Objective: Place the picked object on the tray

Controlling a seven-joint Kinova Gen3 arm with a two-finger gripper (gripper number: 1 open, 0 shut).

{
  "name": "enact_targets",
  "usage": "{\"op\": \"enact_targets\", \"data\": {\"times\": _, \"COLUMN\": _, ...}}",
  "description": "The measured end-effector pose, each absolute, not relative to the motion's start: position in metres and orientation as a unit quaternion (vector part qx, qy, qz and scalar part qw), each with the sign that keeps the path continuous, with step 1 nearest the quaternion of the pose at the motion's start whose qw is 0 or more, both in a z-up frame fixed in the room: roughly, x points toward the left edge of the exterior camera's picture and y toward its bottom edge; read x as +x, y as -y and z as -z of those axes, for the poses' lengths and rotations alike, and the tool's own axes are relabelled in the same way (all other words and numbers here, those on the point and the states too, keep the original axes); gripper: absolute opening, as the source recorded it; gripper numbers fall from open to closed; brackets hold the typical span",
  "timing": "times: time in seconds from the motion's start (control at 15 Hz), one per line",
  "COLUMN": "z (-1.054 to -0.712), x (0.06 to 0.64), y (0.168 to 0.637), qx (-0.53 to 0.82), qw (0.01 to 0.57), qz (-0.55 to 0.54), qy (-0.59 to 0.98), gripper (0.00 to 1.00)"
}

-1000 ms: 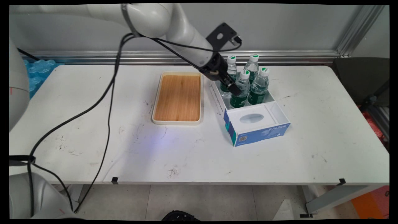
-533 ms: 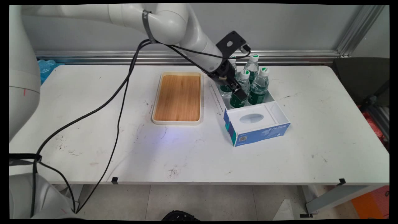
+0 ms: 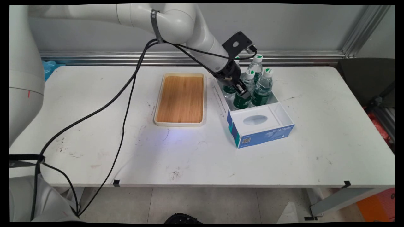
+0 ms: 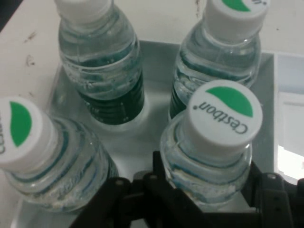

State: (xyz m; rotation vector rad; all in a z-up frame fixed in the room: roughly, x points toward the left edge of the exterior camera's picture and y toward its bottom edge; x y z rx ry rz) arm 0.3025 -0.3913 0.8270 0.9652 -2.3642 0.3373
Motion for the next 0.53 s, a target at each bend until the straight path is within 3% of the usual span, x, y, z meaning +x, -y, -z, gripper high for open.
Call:
{"op": "enact_targets", "data": {"times": 0.2, "z": -0.839, "x": 0.307, "y": 0.389, "qx": 0.36, "qw": 0.286, "qz": -0.124, "qy": 0.879, "gripper": 0.0}}
{"op": "enact_targets", "data": {"times": 0.53, "z": -0.888, "x": 0.326, "y": 0.377, "qx": 0.361, "qw": 0.309, "qz": -0.126, "qy": 0.871, "gripper": 0.0}}
